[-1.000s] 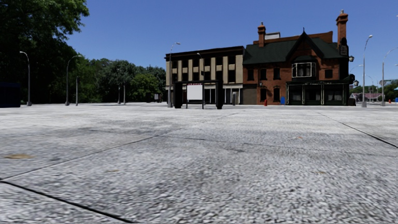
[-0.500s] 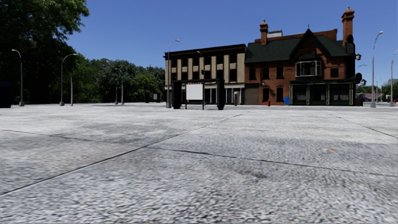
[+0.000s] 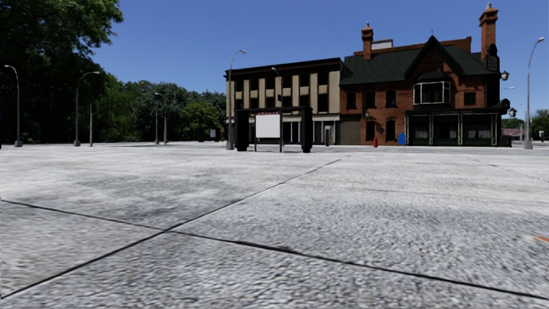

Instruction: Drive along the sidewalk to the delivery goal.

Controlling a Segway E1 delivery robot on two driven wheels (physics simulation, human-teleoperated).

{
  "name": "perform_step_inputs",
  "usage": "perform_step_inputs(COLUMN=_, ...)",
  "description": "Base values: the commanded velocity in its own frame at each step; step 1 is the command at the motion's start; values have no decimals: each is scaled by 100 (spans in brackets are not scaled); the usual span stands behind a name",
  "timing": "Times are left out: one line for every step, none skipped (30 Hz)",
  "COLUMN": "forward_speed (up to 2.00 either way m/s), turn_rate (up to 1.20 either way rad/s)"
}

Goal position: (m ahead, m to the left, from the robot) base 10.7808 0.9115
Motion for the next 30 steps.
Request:
perform_step_inputs(forward_speed=200, turn_rate=0)
perform_step_inputs(forward_speed=200, turn_rate=0)
perform_step_inputs(forward_speed=200, turn_rate=0)
perform_step_inputs(forward_speed=200, turn_rate=0)
perform_step_inputs(forward_speed=200, turn_rate=0)
perform_step_inputs(forward_speed=200, turn_rate=0)
perform_step_inputs(forward_speed=200, turn_rate=0)
perform_step_inputs(forward_speed=200, turn_rate=0)
perform_step_inputs(forward_speed=200, turn_rate=0)
perform_step_inputs(forward_speed=200, turn_rate=0)
perform_step_inputs(forward_speed=200, turn_rate=0)
perform_step_inputs(forward_speed=200, turn_rate=0)
perform_step_inputs(forward_speed=200, turn_rate=0)
perform_step_inputs(forward_speed=200, turn_rate=0)
perform_step_inputs(forward_speed=200, turn_rate=0)
perform_step_inputs(forward_speed=200, turn_rate=0)
perform_step_inputs(forward_speed=200, turn_rate=0)
perform_step_inputs(forward_speed=200, turn_rate=0)
perform_step_inputs(forward_speed=200, turn_rate=0)
perform_step_inputs(forward_speed=200, turn_rate=0)
perform_step_inputs(forward_speed=200, turn_rate=0)
perform_step_inputs(forward_speed=200, turn_rate=0)
perform_step_inputs(forward_speed=200, turn_rate=0)
perform_step_inputs(forward_speed=200, turn_rate=0)
perform_step_inputs(forward_speed=200, turn_rate=0)
perform_step_inputs(forward_speed=200, turn_rate=0)
perform_step_inputs(forward_speed=200, turn_rate=0)
perform_step_inputs(forward_speed=200, turn_rate=0)
perform_step_inputs(forward_speed=200, turn_rate=0)
perform_step_inputs(forward_speed=200, turn_rate=0)
